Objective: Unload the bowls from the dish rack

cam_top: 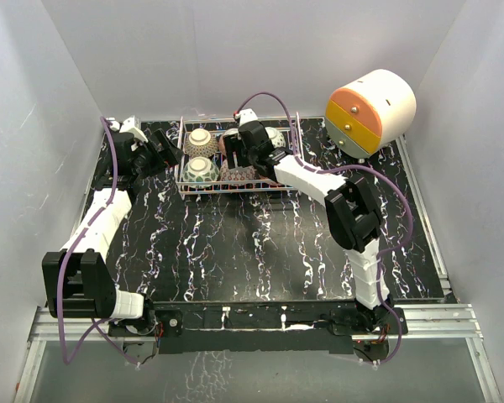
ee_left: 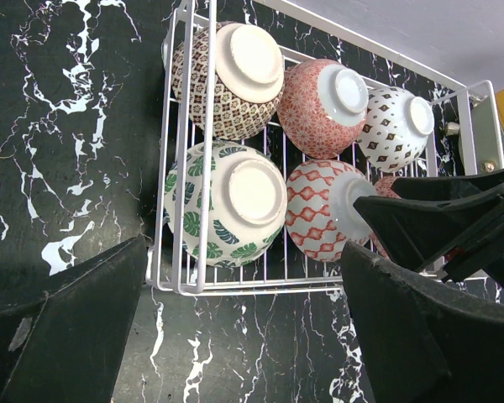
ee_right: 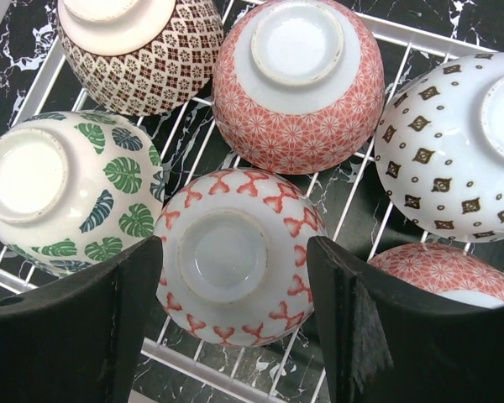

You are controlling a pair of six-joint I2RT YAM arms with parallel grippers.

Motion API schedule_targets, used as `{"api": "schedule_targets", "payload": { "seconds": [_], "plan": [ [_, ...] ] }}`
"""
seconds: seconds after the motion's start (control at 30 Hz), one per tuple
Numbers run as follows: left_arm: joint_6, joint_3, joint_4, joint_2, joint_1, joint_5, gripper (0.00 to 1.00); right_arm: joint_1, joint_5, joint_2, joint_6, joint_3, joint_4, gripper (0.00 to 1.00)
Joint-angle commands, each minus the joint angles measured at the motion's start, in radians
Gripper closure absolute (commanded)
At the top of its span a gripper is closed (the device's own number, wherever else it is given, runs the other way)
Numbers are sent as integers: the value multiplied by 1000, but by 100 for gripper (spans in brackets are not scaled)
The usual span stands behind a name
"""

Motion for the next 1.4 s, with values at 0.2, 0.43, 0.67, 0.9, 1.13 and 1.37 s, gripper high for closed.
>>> {"api": "schedule_targets", "payload": {
  "seconds": [0.2, 0.43, 0.67, 0.9, 1.13, 1.37],
  "plan": [
    [12, -2, 5, -8, 7, 16, 3, 10, 42, 68, -11, 76, 32, 29],
    [13, 1, 2, -4, 6, 17, 3, 17, 76, 82, -12, 80, 17, 49],
    [15, 1, 0, -3, 6, 17, 3, 30, 100, 75, -3, 64, 19, 58],
    [13, 1, 2, -3, 7, 24, 3, 30, 121, 57, -2, 96, 12, 62],
    [5, -5, 15, -3, 5, 48, 3, 29, 117, 45, -5, 142, -3, 62],
    [-29, -37, 99, -6, 6, 136, 3, 18, 93, 35, 18, 158, -6, 62]
  ]
}}
